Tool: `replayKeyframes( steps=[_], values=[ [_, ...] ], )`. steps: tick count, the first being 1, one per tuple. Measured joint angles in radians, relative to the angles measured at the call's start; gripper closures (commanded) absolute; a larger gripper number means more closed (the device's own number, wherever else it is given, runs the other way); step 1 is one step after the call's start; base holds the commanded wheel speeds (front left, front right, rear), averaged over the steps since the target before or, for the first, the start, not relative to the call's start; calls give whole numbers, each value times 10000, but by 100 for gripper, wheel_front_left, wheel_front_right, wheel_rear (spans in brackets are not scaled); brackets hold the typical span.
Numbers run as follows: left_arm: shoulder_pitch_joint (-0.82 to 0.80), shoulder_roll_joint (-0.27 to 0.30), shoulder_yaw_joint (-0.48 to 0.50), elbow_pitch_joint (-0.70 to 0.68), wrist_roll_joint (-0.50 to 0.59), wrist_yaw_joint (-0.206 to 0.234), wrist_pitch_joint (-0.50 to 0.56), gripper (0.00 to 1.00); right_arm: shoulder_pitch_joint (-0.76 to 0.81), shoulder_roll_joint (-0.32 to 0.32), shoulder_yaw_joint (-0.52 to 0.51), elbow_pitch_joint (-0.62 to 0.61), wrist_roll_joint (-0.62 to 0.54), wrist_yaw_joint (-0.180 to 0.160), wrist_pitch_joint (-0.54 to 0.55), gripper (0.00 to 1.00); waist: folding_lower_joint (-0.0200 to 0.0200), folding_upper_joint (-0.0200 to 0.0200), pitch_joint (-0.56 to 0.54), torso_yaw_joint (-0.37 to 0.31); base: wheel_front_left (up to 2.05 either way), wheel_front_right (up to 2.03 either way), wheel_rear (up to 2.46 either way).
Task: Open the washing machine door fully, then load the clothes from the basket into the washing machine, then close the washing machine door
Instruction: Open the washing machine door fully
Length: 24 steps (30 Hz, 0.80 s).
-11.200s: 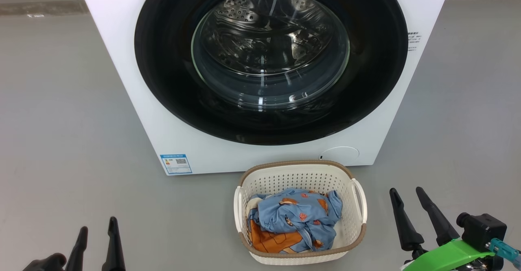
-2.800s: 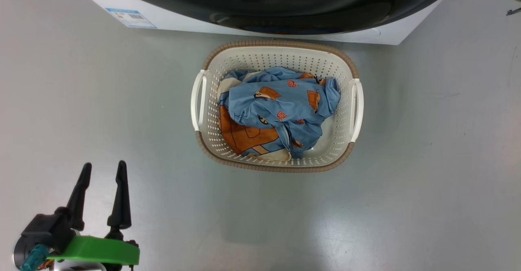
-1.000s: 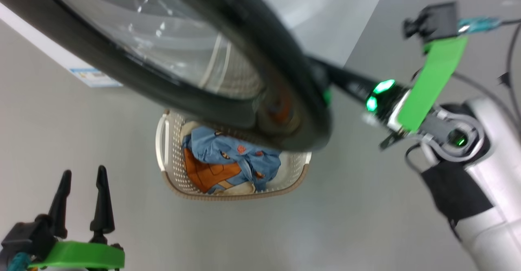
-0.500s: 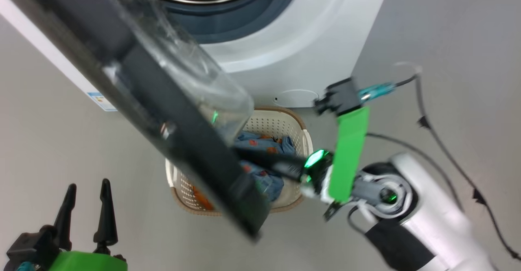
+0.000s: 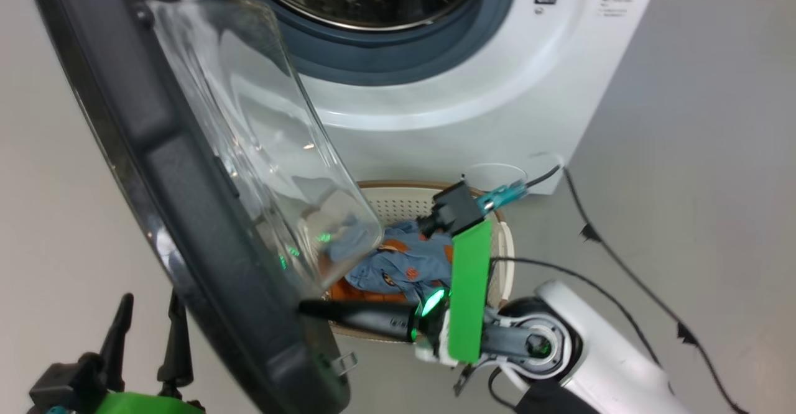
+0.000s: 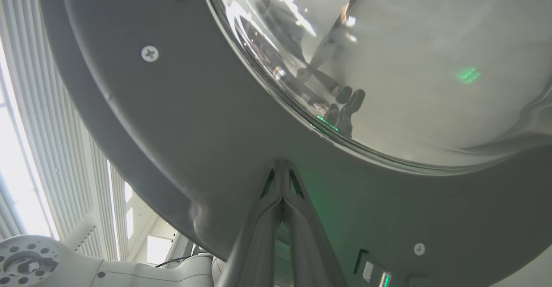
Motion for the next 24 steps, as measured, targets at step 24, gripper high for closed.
replayKeyframes(
  steps=[24],
  values=[
    [593, 10, -328, 79, -67, 259, 0, 0, 68, 113, 1344, 658, 539, 0, -1511, 100, 0, 0, -1125, 674, 0, 0, 0]
  ],
)
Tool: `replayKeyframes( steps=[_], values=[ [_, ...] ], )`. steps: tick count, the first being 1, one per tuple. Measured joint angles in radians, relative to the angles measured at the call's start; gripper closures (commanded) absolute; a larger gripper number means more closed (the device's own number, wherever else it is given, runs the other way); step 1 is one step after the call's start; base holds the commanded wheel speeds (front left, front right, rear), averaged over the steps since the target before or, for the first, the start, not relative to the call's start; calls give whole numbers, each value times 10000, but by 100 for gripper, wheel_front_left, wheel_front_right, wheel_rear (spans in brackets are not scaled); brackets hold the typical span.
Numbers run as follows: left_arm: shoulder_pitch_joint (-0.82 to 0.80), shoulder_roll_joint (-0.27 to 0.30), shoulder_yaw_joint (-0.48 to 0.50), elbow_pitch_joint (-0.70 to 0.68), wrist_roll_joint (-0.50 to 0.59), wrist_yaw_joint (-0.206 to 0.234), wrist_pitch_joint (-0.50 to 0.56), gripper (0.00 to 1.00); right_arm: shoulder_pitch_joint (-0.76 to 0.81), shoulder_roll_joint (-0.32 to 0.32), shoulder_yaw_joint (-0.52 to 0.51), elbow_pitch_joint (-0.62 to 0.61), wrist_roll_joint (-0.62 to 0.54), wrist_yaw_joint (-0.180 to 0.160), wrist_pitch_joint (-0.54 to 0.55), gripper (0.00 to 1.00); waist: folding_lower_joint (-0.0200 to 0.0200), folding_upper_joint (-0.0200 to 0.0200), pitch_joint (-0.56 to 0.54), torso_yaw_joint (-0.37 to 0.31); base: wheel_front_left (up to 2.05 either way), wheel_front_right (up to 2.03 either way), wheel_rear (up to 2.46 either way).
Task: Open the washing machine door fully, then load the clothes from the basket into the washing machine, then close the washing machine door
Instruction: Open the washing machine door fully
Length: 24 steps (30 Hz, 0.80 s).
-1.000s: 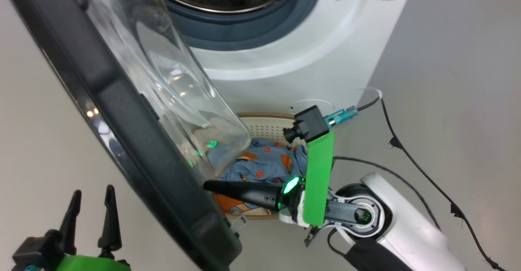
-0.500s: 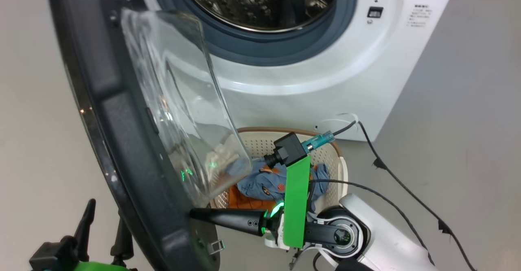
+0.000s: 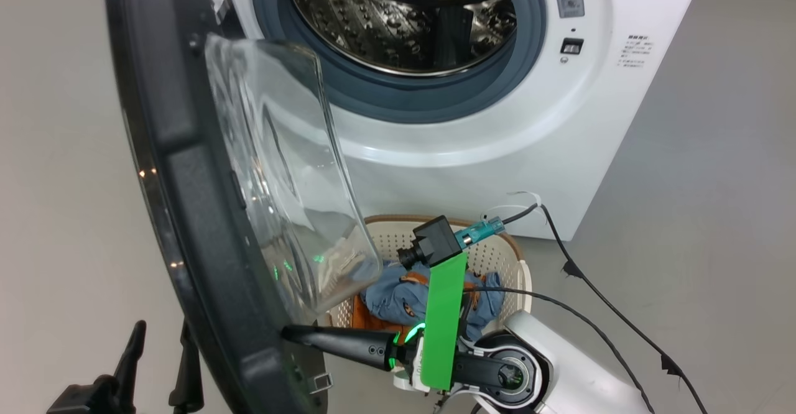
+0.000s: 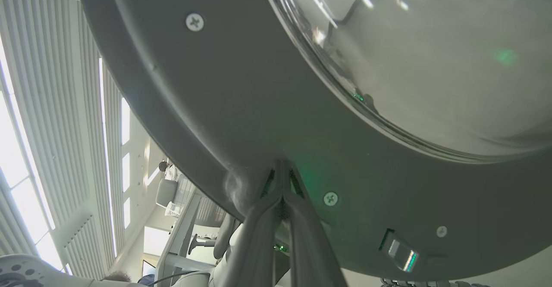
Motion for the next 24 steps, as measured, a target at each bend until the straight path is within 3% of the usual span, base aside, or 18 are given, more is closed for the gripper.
replayKeyframes(
  steps=[10, 17, 19, 21, 24],
  values=[
    [35, 2, 58, 0, -92, 4, 0, 0, 235, 2, -357, 38, -267, 0, -385, 100, 0, 0, -377, -51, 0, 0, 0],
    [251, 6, 69, -21, -107, 94, 0, 0, 430, -826, -681, -980, -1302, 0, -1689, 100, 0, 0, -546, -235, 0, 0, 0],
    [252, 6, 73, -21, -100, 94, 0, 0, 513, -1174, -627, -1344, -1680, 0, -2272, 62, 0, 0, -578, -298, 0, 0, 0],
    [257, 8, 102, -21, -100, 96, 0, 0, 593, -1526, -487, -1611, -2057, 0, -2957, 2, 0, 0, -598, -382, 0, 0, 0],
    [278, 8, 142, -19, -92, 109, 0, 0, 620, -2140, -176, -1787, -2742, 0, -4217, 0, 0, 0, -633, -502, 0, 0, 0]
  ],
)
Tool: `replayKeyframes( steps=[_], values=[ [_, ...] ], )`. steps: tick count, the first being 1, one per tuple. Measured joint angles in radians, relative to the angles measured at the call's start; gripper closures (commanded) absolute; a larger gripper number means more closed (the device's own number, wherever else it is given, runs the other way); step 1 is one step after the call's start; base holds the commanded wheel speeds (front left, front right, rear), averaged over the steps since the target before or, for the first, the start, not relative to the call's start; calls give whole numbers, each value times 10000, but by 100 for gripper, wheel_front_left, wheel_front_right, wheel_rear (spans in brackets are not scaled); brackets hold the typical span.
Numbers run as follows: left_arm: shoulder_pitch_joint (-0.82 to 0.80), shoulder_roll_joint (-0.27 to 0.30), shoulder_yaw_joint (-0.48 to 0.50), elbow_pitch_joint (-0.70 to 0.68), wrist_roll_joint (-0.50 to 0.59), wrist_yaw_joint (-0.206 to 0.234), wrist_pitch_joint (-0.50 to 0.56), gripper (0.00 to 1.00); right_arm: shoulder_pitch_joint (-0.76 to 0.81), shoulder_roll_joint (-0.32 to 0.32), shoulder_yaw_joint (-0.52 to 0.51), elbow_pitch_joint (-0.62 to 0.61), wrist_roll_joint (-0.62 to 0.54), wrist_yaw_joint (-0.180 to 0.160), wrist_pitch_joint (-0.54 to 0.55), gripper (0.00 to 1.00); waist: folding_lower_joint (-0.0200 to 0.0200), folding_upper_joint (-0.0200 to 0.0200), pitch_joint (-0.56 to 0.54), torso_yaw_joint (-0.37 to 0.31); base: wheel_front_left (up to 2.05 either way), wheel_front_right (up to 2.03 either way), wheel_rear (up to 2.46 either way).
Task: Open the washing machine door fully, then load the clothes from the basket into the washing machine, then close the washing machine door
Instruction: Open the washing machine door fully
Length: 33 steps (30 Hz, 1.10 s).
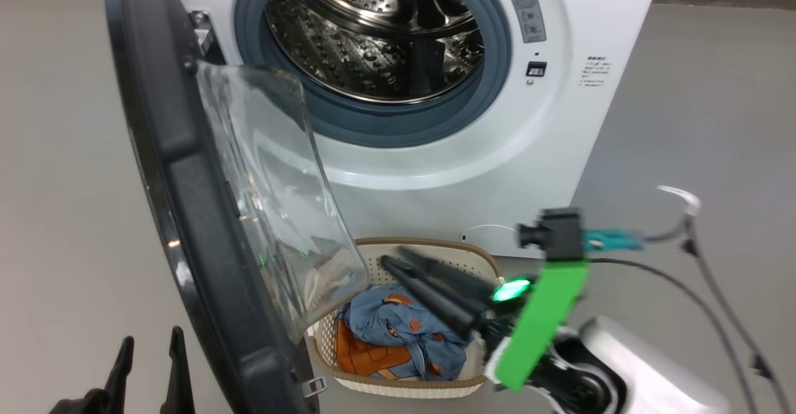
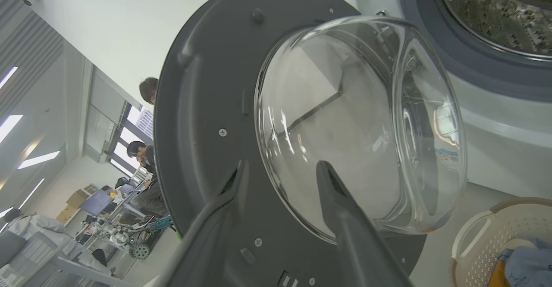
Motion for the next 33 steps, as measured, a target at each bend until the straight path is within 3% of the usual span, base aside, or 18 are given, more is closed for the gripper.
replayKeyframes(
  steps=[6, 11, 17, 23, 33],
  values=[
    [142, 4, -15, 10, 59, 84, 0, 0, 37, -1361, 541, 564, -1484, 2, -3028, 0, 0, 0, -156, -131, 0, 0, 0],
    [205, 4, 44, 2, 96, 86, 0, 0, 718, -1927, -8, 1298, -2642, 4, -3532, 0, 0, 0, -278, -238, 0, 0, 0],
    [394, 12, 190, -25, 98, 84, 0, 0, 2638, -1415, -3039, 1218, -4715, 4, -3545, 0, 0, -1, -378, -414, 0, 0, 0],
    [434, 17, 224, -35, 98, 82, 0, 0, 4049, -748, -4418, 1083, -5942, 4, -3544, 0, 0, 0, -428, -460, 0, 0, 0],
    [550, 31, 222, -86, 98, 82, 0, 0, 5774, 587, -7083, 391, -8997, 4, -3545, 0, 0, 0, -545, -525, 0, 0, 0]
  ],
)
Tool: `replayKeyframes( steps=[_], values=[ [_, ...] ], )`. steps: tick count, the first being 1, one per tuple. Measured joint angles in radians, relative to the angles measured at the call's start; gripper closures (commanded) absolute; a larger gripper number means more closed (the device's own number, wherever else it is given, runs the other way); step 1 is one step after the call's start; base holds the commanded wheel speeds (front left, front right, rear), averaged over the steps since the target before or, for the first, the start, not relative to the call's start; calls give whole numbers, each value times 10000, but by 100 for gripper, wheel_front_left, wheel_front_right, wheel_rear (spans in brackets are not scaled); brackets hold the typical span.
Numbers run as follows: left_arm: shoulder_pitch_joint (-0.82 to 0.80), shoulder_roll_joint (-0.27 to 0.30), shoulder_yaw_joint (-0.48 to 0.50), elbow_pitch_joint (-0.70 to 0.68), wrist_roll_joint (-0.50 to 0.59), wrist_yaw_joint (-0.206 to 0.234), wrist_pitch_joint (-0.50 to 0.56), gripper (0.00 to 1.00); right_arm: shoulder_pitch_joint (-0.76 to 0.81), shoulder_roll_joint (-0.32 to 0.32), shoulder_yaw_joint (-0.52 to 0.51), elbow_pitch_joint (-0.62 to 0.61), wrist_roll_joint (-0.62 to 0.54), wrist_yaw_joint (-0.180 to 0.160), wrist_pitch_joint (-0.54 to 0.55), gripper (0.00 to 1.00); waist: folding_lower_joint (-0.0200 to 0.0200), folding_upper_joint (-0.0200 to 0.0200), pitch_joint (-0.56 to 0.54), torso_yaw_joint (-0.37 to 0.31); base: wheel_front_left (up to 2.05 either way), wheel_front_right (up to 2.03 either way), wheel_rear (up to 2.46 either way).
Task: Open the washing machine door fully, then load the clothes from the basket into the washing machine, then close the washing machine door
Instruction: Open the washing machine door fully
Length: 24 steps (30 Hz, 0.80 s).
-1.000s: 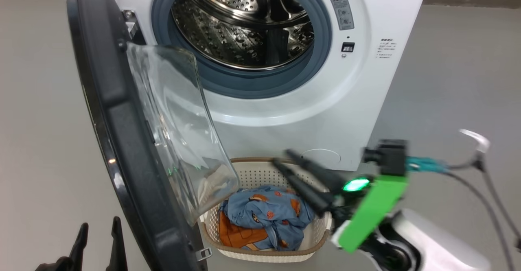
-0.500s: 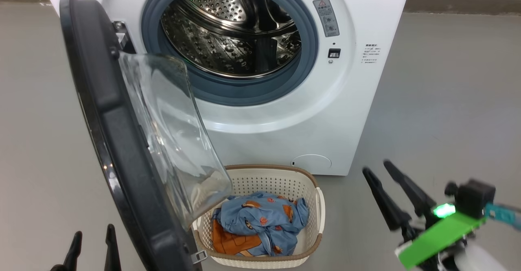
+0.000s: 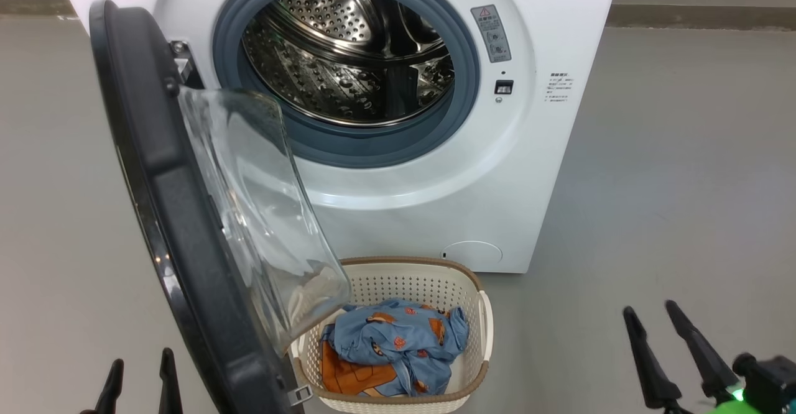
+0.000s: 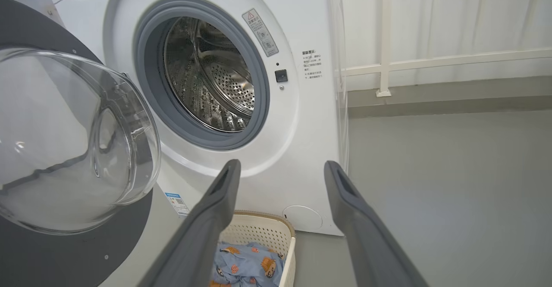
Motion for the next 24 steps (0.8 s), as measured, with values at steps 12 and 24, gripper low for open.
replayKeyframes(
  steps=[12, 24],
  values=[
    [206, 0, 92, -29, -4, -12, 0, 0, 1193, 1127, -1300, -100, -1549, 2, 2, 0, 0, 0, -22, -31, 0, 0, 0],
    [224, 0, 198, -50, -4, -13, 0, 0, 1189, 1298, -1636, 58, -1808, 2, 0, 0, 0, 0, 34, -98, 0, 0, 0]
  ],
)
